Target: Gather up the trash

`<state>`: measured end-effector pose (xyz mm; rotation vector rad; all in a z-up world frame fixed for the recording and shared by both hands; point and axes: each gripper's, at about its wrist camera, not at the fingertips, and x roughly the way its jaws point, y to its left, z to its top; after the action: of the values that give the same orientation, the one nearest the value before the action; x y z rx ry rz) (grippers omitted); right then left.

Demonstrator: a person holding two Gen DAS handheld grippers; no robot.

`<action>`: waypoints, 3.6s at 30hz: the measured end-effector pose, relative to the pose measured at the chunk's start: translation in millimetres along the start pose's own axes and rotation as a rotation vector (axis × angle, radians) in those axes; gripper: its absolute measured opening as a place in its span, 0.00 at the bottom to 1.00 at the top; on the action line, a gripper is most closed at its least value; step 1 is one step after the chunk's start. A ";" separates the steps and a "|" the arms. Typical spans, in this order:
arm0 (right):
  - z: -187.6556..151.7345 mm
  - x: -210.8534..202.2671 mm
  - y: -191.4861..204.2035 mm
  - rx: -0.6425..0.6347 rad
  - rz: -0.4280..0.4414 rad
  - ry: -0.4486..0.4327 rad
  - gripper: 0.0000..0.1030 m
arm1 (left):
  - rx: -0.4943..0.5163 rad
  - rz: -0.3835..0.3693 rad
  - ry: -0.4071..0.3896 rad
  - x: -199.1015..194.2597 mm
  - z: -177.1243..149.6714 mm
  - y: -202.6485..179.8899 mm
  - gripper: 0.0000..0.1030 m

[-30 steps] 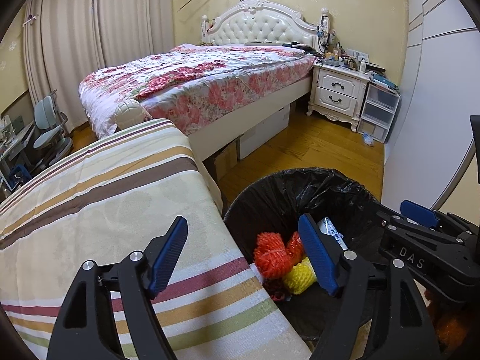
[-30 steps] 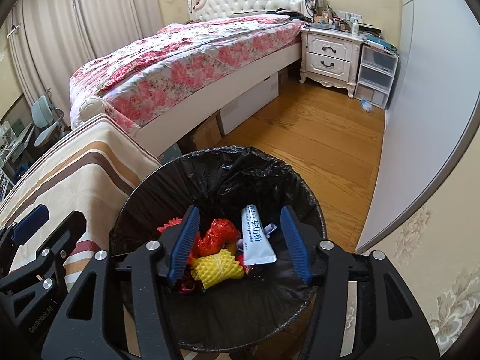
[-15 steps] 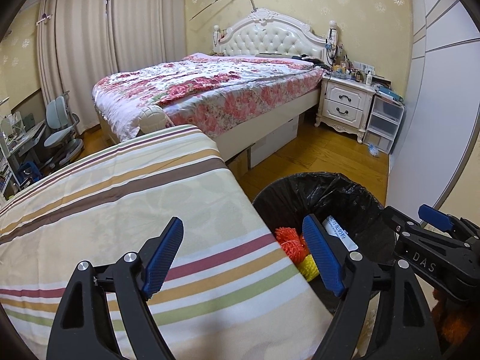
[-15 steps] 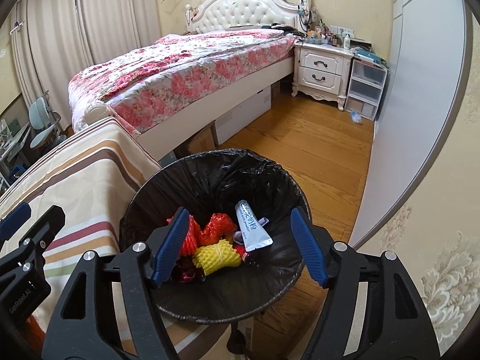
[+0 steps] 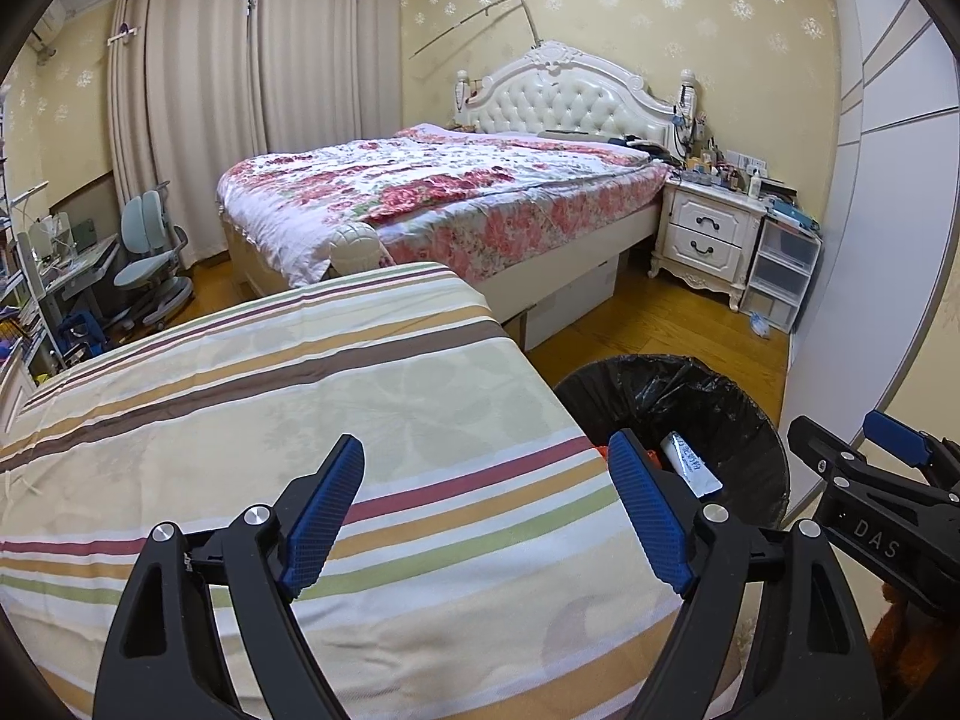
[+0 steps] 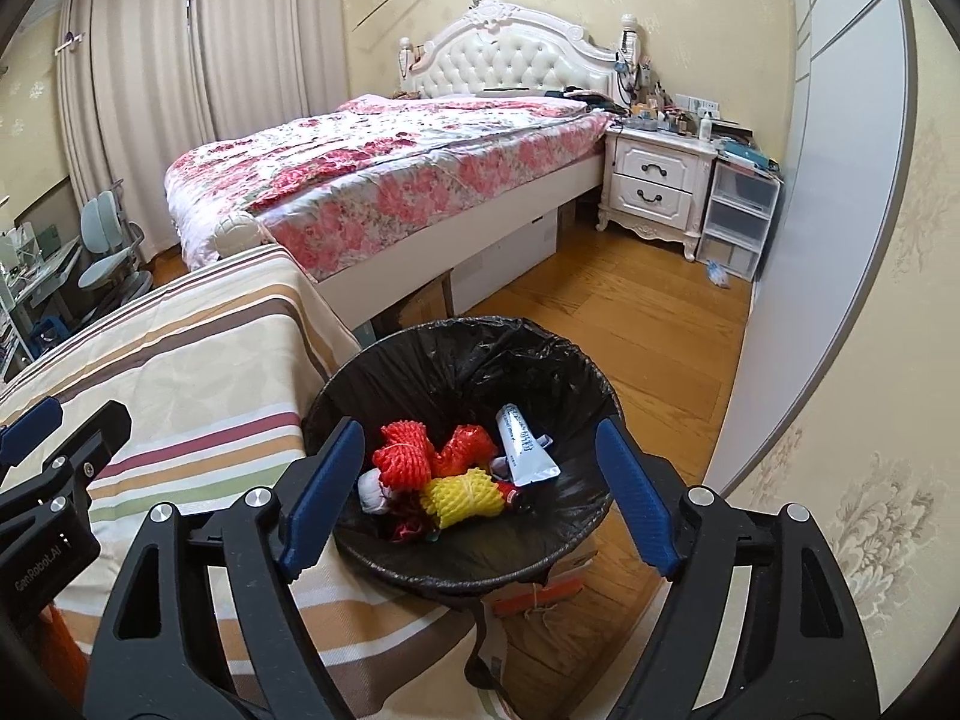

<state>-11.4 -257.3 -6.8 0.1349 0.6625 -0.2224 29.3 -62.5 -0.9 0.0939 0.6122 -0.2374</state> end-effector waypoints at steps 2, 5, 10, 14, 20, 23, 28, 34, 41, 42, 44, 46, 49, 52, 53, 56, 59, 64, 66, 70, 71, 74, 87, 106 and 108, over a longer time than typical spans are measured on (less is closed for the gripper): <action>-1.3 -4.8 1.6 -0.003 0.002 -0.004 0.76 | -0.004 0.001 -0.008 -4.6 -0.9 2.7 0.79; -2.7 -9.5 3.6 -0.004 0.005 -0.010 0.76 | -0.011 0.002 -0.014 -9.7 -2.0 6.3 0.79; -3.3 -18.3 7.3 -0.022 -0.005 -0.027 0.76 | -0.026 0.005 -0.015 -11.9 -4.0 13.0 0.79; -3.4 -24.6 10.6 -0.030 -0.005 -0.037 0.76 | -0.033 0.006 -0.022 -15.9 -5.8 15.6 0.79; -1.9 -25.7 13.0 -0.035 -0.004 -0.041 0.76 | -0.040 0.005 -0.028 -17.9 -5.2 18.2 0.79; -1.6 -26.2 13.6 -0.036 -0.005 -0.041 0.76 | -0.042 0.006 -0.028 -18.8 -5.1 18.5 0.79; -2.2 -25.9 13.4 -0.036 -0.004 -0.040 0.76 | -0.042 0.005 -0.028 -18.9 -4.9 19.3 0.79; -2.0 -26.1 13.9 -0.036 -0.005 -0.043 0.76 | -0.045 0.006 -0.029 -19.3 -4.4 20.6 0.79; -2.5 -25.9 13.5 -0.035 -0.004 -0.043 0.76 | -0.045 0.005 -0.031 -20.0 -3.6 21.4 0.79; -2.0 -26.0 14.1 -0.036 -0.005 -0.043 0.76 | -0.045 0.006 -0.030 -19.9 -4.1 21.3 0.79; -2.7 -25.7 13.4 -0.035 -0.004 -0.042 0.76 | -0.046 0.005 -0.029 -19.9 -3.7 21.4 0.79; -2.6 -26.0 13.8 -0.035 -0.005 -0.042 0.76 | -0.046 0.007 -0.029 -19.9 -4.3 21.1 0.79; -2.5 -25.9 13.8 -0.036 -0.004 -0.043 0.76 | -0.047 0.006 -0.029 -19.8 -4.4 21.2 0.80; -2.7 -25.8 13.9 -0.035 -0.004 -0.042 0.76 | -0.046 0.007 -0.029 -20.1 -4.1 21.4 0.80; -2.8 -25.6 13.9 -0.035 -0.005 -0.041 0.76 | -0.046 0.006 -0.029 -20.2 -4.0 21.6 0.80; -2.7 -26.4 13.8 -0.034 -0.004 -0.044 0.76 | -0.046 0.007 -0.032 -20.1 -4.0 21.7 0.79; -2.9 -25.8 13.7 -0.035 -0.005 -0.044 0.76 | -0.047 0.010 -0.034 -22.1 -3.3 21.7 0.79; -3.3 -25.7 13.6 -0.035 -0.005 -0.043 0.76 | -0.046 0.009 -0.035 -22.2 -3.4 21.5 0.79; -3.5 -25.7 13.3 -0.034 -0.004 -0.043 0.76 | -0.047 0.010 -0.037 -23.0 -3.2 21.4 0.79; -3.5 -25.6 13.4 -0.036 -0.005 -0.043 0.76 | -0.048 0.008 -0.042 -24.7 -2.4 20.6 0.79; -3.8 -25.5 13.1 -0.035 -0.005 -0.043 0.76 | -0.047 0.007 -0.044 -25.3 -2.7 20.0 0.79; -3.5 -25.7 13.6 -0.035 -0.004 -0.043 0.76 | -0.035 0.005 -0.050 -26.6 -2.5 17.5 0.79; -4.2 -25.5 13.6 -0.035 -0.005 -0.043 0.76 | -0.032 0.005 -0.067 -29.5 -0.3 15.3 0.80; -2.0 -26.8 19.5 -0.045 0.001 -0.038 0.76 | -0.026 0.012 -0.110 -32.6 -2.1 16.9 0.82; -1.2 -27.6 23.3 -0.050 0.003 -0.036 0.76 | -0.033 0.014 -0.106 -31.7 -2.0 20.0 0.82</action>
<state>-27.4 -230.0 10.7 0.0840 0.6317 -0.2051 8.1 -36.8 16.1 0.0540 0.5099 -0.2169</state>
